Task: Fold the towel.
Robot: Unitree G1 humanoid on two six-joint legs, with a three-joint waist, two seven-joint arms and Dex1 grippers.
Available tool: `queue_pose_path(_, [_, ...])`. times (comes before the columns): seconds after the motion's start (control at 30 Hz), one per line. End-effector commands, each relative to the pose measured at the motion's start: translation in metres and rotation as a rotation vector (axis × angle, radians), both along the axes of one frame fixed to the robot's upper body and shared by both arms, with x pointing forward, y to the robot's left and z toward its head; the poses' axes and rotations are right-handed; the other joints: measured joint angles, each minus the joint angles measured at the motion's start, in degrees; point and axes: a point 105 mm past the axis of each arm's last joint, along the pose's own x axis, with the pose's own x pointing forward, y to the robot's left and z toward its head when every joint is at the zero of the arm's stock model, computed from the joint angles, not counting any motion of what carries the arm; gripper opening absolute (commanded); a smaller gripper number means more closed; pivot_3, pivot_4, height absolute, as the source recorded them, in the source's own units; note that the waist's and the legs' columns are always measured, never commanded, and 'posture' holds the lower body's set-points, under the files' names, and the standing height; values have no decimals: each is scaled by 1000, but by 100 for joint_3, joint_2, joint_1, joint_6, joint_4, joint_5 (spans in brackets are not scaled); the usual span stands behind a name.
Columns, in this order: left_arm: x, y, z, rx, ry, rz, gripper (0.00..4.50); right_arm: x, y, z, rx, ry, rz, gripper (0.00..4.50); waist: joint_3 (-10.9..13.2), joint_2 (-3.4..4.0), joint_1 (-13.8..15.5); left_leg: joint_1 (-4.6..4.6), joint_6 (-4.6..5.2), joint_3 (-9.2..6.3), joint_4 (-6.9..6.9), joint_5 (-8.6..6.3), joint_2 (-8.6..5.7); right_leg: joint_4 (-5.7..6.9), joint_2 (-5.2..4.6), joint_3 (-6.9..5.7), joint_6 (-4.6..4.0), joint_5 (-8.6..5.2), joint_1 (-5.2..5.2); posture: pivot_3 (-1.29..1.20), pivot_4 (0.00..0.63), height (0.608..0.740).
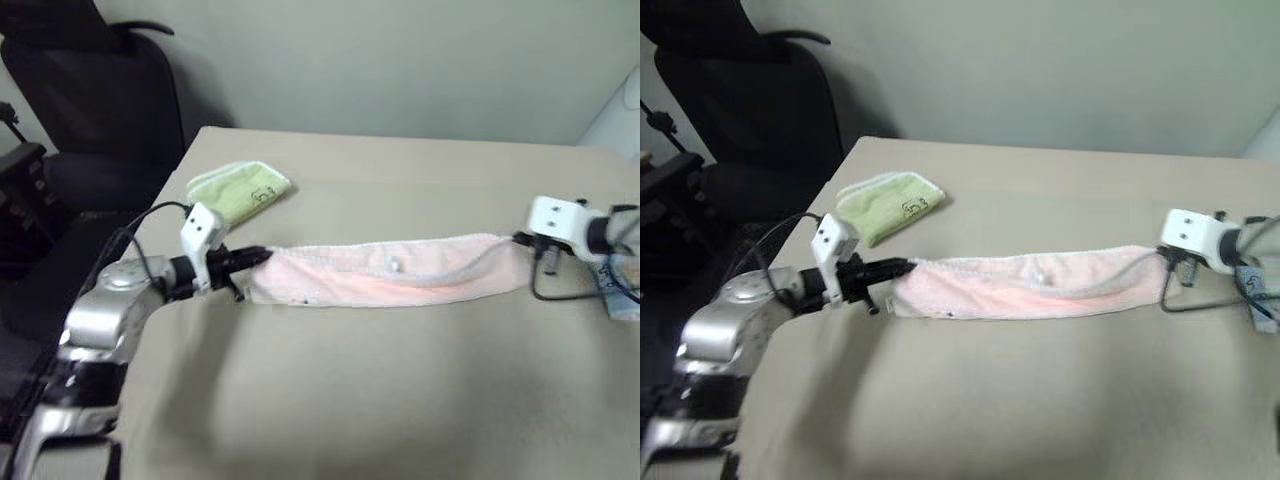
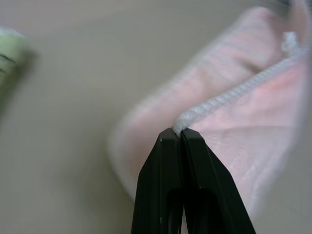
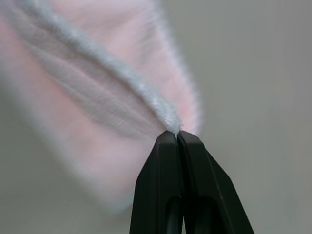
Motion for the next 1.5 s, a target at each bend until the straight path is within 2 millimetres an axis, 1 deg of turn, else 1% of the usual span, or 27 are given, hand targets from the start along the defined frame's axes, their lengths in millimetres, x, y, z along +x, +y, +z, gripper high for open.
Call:
queue_pose_path(0.03, [20,15,-4,53,-43,92,0,16,-10,2,-54,-34,-56,64,0,1,-5,-4,0,1,-2,0,0,4,0,0,3,3,-9,0,150,740])
queue_pose_path(0.1, [25,16,-5,40,-34,107,0,23,-11,2,-61,-43,-67,64,0,1,-4,-20,-4,0,-4,-10,1,14,0,-4,43,25,-25,0,150,740])
queue_pose_path(0.2, [30,17,-8,47,-29,104,0,28,-10,1,-65,-41,-68,64,-1,2,-1,-80,-10,1,-3,-15,11,24,0,-13,41,21,-85,0,150,740])
queue_pose_path(0.23, [29,14,-13,62,-20,86,0,31,-8,-4,-77,-37,-68,64,-1,2,-1,-100,-15,1,-3,-12,15,26,2,-15,40,21,-104,0,150,740])
queue_pose_path(0.3, [29,11,-24,92,2,67,0,36,-7,-12,-90,-40,-82,64,-1,2,-2,-106,-19,1,-3,-10,20,24,3,-17,36,17,-110,0,150,740])
queue_pose_path(0.37, [26,9,-36,134,22,47,0,41,-8,-16,-88,-53,-114,452,-1,2,-4,-105,-17,1,-6,-11,21,23,3,-18,34,11,-109,0,150,740])
queue_pose_path(0.4, [25,10,-40,150,34,43,227,42,-9,-17,-80,-52,-126,675,0,3,-3,-105,-17,1,-6,-12,22,23,3,-17,33,10,-110,0,150,740])
queue_pose_path(0.5, [20,10,-46,146,57,22,1046,40,-10,-21,-81,-37,-124,1620,0,3,1,-106,-15,2,-7,-21,22,26,2,-18,29,8,-110,0,150,740])
queue_pose_path(0.57, [18,12,-48,147,63,23,1799,38,-12,-23,-81,-32,-123,2422,0,3,0,-103,-13,5,-6,-27,22,34,1,-18,24,5,-108,0,150,740])
queue_pose_path(0.63, [16,15,-48,147,62,34,2512,37,-14,-22,-72,-39,-123,3133,0,3,0,-97,-13,5,-3,-28,21,44,0,-18,19,3,-106,0,150,740])
queue_pose_path(0.7, [15,17,-47,145,49,43,3224,36,-15,-15,-51,-73,-120,3826,0,3,1,-93,-16,5,-3,-27,22,51,0,-18,16,1,-104,0,150,740])
queue_pose_path(0.77, [12,19,-39,104,22,56,3961,37,-16,-1,-4,-144,-131,4500,0,3,2,-91,-18,5,-2,-25,21,53,0,-18,7,-4,-103,0,150,740])
queue_pose_path(0.8, [11,19,-37,92,16,60,4313,36,-16,3,8,-162,-134,4500,0,3,1,-93,-18,6,-2,-25,22,53,0,-17,6,-5,-104,0,150,740])
queue_pose_path(0.83, [11,19,-36,86,13,62,4469,36,-16,4,14,-170,-136,4500,0,3,1,-92,-18,8,-2,-26,22,53,-1,-17,4,-6,-103,0,150,740])
queue_pose_path(0.87, [11,19,-35,86,13,62,4469,35,-16,4,15,-171,-136,4500,0,3,-1,-93,-18,8,-3,-26,22,53,0,-18,4,-6,-104,0,150,740])
queue_pose_path(0.93, [8,28,-26,45,-18,117,4469,28,-26,22,141,-245,-201,4500,0,2,4,-91,-19,8,-3,-25,22,54,0,-18,4,-6,-104,0,150,740])
queue_pose_path(0.97, [7,32,-22,25,-35,142,4469,22,-31,30,220,-277,-245,4500,0,2,10,-94,-22,7,-3,-23,24,54,1,-23,4,-6,-102,0,150,740])
queue_pose_path(1.0, [6,37,-19,10,-56,178,4469,14,-37,34,339,-287,-305,4500,0,2,19,-94,-23,8,-4,-24,24,53,0,-23,4,-7,-101,0,150,740])
queue_pose_path(1.1, [8,46,-11,-1,-107,252,4469,-6,-39,32,574,-250,-418,4500,0,2,32,-93,-30,14,-6,-23,24,51,1,-22,9,-15,-96,0,150,740])
queue_pose_path(1.17, [8,48,-9,-2,-124,275,4469,-14,-37,29,638,-228,-459,4500,-1,1,27,-92,-34,13,-4,-20,25,52,2,-24,10,-17,-94,0,150,740])
queue_pose_path(1.23, [8,48,-8,-3,-126,280,4469,-18,-36,29,651,-222,-476,4500,0,1,12,-85,-36,15,-2,-16,24,53,2,-21,12,-15,-93,0,150,740])
queue_pose_path(1.27, [11,45,0,-18,-160,277,4469,-24,-36,26,798,-189,-542,4500,-1,0,1,-83,-36,15,-1,-13,23,52,2,-18,13,-14,-93,0,150,740])
queue_pose_path(1.33, [10,30,14,-48,-206,209,4469,-37,-31,20,1126,-78,-639,4500,-2,-6,-5,-76,-36,15,-1,1,22,52,6,-17,11,-15,-88,0,150,740])
queue_pose_path(1.4, [7,19,18,-49,-218,146,4469,-46,-24,18,1288,-3,-674,4500,-1,-7,-5,-74,-33,13,-1,16,23,52,14,-14,-9,-27,-85,0,150,740])
queue_pose_path(1.43, [5,15,18,-44,-221,126,4469,-48,-22,17,1329,16,-686,4500,-1,-6,-4,-74,-30,13,-1,23,22,53,16,-11,-11,-28,-85,0,150,740])
queue_pose_path(1.5, [-1,4,14,-31,-204,59,4469,-55,-19,9,1436,86,-735,4500,-2,-6,-3,-72,-22,14,-1,30,17,54,15,-4,-9,-24,-85,0,150,740])
